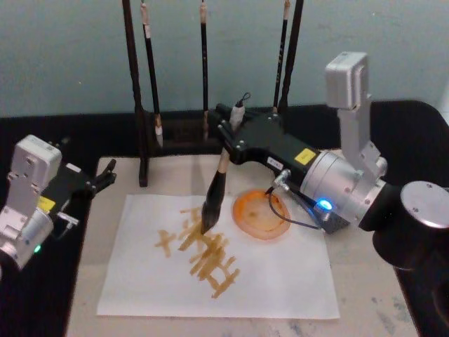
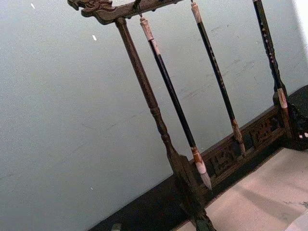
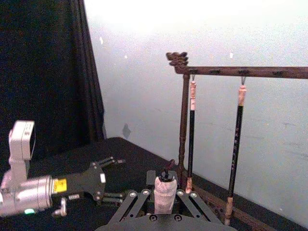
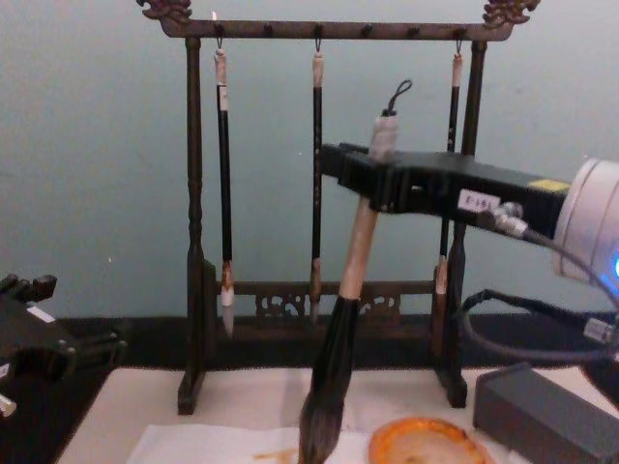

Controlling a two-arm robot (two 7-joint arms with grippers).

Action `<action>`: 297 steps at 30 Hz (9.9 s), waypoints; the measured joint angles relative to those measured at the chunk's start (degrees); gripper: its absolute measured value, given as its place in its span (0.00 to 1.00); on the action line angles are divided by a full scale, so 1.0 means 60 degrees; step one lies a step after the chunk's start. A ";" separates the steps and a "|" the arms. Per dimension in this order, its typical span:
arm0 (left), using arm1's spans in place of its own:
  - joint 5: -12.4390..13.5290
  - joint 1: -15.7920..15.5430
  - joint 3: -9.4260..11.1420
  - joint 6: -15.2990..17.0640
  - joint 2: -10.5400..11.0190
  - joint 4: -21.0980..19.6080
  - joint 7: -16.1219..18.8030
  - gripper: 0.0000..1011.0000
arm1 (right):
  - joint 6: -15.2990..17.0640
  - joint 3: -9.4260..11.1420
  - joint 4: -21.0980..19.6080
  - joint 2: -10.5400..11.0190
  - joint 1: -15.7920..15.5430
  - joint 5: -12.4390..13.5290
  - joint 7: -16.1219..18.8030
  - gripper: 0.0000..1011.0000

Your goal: Pick up the brush from the inkstone, write on the paper, then place the brush back to its original position.

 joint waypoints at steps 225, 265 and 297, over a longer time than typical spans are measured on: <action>0.0000 0.0000 0.0000 -0.0001 0.0000 0.0000 0.0000 1.00 | -0.3584 0.0462 0.1936 0.0692 -0.2058 -0.1654 -0.5267 0.99; 0.0000 0.0000 0.0000 -0.0001 0.0000 0.0000 0.0000 1.00 | -0.3587 0.0455 0.1936 0.0692 -0.2058 -0.1669 -0.5277 0.99; 0.0000 0.0000 0.0000 -0.0001 -0.0001 0.0000 0.0000 1.00 | -0.3587 0.0455 0.1935 0.0692 -0.2058 -0.1668 -0.5277 0.99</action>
